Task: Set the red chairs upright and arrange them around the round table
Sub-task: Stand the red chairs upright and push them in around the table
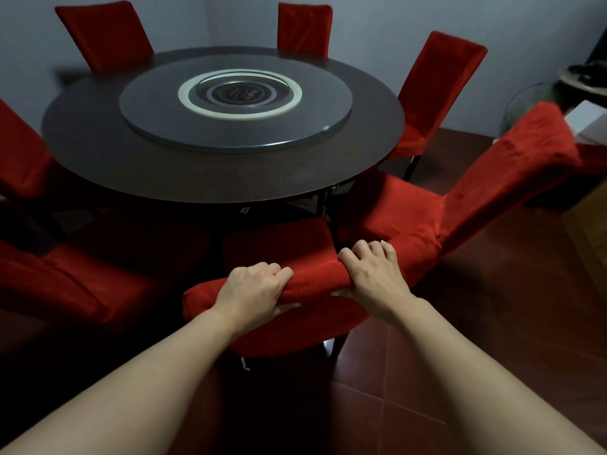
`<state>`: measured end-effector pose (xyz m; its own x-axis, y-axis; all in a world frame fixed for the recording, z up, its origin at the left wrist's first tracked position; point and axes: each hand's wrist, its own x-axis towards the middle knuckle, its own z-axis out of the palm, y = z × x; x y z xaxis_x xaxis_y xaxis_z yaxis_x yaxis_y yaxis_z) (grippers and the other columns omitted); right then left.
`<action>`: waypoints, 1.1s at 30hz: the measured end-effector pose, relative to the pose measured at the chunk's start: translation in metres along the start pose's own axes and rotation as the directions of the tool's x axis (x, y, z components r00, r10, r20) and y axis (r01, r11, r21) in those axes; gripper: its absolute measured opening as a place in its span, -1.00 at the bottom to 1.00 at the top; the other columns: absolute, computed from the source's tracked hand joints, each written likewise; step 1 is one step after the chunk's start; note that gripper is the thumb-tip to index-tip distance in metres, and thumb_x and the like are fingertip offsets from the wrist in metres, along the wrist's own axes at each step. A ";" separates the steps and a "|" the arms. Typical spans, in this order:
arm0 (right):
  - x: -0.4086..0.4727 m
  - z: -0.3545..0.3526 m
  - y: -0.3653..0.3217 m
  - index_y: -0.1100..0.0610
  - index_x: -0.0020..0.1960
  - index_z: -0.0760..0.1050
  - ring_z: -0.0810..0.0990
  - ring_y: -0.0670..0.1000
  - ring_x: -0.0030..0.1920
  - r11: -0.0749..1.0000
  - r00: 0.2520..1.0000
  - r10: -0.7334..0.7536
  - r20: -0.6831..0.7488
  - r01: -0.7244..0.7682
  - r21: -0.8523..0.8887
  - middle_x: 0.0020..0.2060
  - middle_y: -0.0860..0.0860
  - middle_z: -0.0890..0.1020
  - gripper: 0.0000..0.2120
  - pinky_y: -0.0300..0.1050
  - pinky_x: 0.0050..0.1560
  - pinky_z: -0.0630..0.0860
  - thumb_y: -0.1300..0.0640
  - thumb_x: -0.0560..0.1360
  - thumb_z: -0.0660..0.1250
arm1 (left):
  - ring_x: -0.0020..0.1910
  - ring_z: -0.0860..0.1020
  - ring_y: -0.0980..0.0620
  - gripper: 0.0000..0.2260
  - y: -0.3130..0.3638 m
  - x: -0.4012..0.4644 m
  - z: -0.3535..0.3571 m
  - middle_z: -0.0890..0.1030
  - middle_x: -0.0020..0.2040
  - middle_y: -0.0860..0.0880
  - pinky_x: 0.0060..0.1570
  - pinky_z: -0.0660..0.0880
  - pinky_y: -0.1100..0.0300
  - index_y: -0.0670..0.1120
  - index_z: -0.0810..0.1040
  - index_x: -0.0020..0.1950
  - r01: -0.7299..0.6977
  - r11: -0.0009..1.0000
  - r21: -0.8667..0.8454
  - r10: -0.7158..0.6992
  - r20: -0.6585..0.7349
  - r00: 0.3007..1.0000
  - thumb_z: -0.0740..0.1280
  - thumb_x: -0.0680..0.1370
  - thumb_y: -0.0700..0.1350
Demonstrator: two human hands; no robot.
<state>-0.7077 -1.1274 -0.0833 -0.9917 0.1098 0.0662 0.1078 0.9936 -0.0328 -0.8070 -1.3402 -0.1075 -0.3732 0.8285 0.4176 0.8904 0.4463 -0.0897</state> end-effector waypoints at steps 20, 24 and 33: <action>0.037 0.003 -0.005 -0.02 0.31 0.32 0.33 0.11 0.25 1.000 1.000 -0.014 0.001 0.014 0.010 0.19 0.02 0.40 -0.43 0.13 0.38 0.03 -0.30 0.43 0.28 | -0.42 0.54 0.00 -0.62 -0.030 0.014 0.003 0.52 -0.35 0.03 -0.56 0.43 0.18 -0.05 0.56 -0.15 0.050 0.998 0.040 -0.052 0.060 0.997 0.42 0.30 0.24; 0.034 0.002 -0.008 -0.02 0.30 0.33 0.34 0.10 0.25 1.000 1.000 -0.001 -0.006 0.001 0.007 0.19 0.02 0.41 -0.43 0.11 0.39 0.03 -0.30 0.42 0.29 | -0.39 0.54 -0.01 -0.61 -0.027 0.012 0.000 0.52 -0.33 0.03 -0.53 0.42 0.17 -0.04 0.54 -0.16 0.084 0.995 0.050 -0.088 0.097 0.991 0.46 0.29 0.25; 0.024 -0.008 -0.022 -0.01 0.42 0.20 0.22 0.10 0.38 0.999 0.996 0.040 0.082 -0.039 -0.021 0.31 0.04 0.34 -0.31 0.14 0.45 -0.06 -0.21 0.41 0.36 | 0.01 0.51 -0.02 -0.55 -0.015 0.010 -0.023 0.51 0.00 0.02 -0.13 0.41 0.10 0.01 0.41 0.16 0.278 0.960 0.032 -0.273 0.321 0.907 0.30 0.45 0.29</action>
<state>-0.7333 -1.1461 -0.0727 -0.9890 0.1473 -0.0166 0.1475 0.9890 -0.0139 -0.8187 -1.3461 -0.0811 -0.6652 0.7381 0.1131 0.7429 0.6694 0.0005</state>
